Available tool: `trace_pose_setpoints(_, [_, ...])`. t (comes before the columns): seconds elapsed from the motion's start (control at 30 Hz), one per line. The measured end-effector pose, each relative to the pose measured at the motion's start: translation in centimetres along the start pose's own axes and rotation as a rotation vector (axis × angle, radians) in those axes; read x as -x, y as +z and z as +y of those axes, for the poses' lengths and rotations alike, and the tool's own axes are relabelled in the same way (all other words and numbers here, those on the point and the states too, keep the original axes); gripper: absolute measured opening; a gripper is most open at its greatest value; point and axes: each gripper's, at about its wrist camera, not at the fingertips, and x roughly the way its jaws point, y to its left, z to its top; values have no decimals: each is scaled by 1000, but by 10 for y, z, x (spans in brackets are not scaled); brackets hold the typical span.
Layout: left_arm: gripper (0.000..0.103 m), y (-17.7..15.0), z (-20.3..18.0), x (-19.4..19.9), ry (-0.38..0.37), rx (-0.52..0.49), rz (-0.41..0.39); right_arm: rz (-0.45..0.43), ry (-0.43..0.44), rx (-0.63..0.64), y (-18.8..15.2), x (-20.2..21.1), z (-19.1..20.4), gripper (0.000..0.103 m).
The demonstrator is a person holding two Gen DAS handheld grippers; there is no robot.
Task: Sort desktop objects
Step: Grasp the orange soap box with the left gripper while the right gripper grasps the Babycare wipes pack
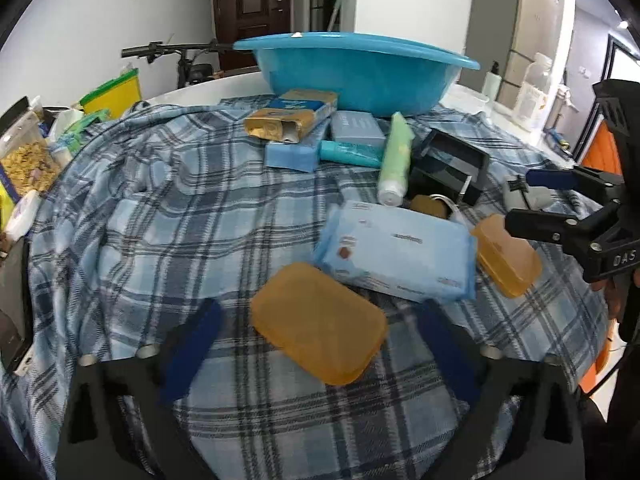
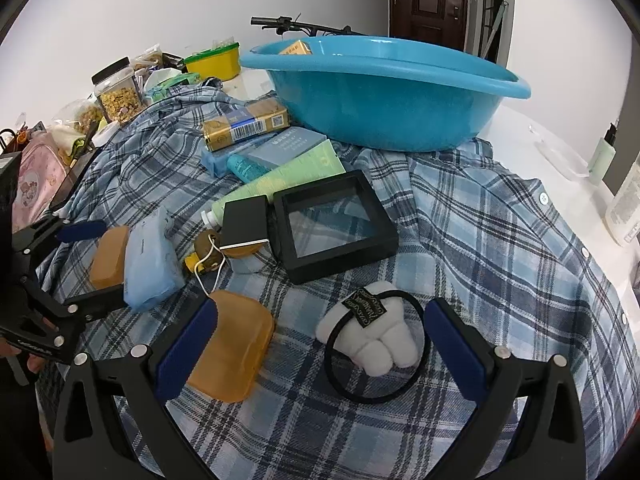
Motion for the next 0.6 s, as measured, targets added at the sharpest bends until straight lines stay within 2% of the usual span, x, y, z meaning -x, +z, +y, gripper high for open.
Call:
trace_pose_setpoints(0.13, [79,-1,-3,-1,0,-9,-2,1,-1,3,0,0,1,103])
trace_pose_setpoints(0.23, [66,0,0,1,0,3,-8,-8,1,3,1,1,2,103])
trace_pose_setpoints(0.47, [66,0,7,15,-38,46,-39,-19,2,39,3,6,13,103])
trace_pose_setpoints(0.6, [66,0,8,29,-29,52,-71,-34,91,74,4,12,25,103])
